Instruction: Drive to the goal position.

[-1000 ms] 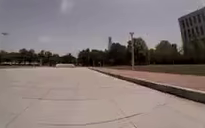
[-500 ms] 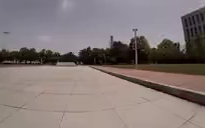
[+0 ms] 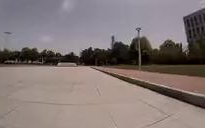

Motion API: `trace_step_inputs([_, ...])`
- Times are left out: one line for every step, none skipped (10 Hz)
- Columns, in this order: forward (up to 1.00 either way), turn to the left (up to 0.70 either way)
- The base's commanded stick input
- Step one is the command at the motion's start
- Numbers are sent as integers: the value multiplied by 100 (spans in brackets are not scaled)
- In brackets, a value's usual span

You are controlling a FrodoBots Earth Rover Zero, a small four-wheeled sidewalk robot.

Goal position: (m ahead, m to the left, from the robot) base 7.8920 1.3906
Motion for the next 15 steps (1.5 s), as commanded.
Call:
trace_step_inputs([100,18])
trace_step_inputs([100,40])
trace_step_inputs([100,40])
trace_step_inputs([100,37])
trace_step_inputs([100,21])
trace_step_inputs([100,2])
trace_step_inputs([100,0])
trace_step_inputs([100,0])
trace_step_inputs([100,0])
trace_step_inputs([100,0])
trace_step_inputs([100,0])
trace_step_inputs([100,0])
trace_step_inputs([100,0])
trace_step_inputs([100,0])
trace_step_inputs([100,0])
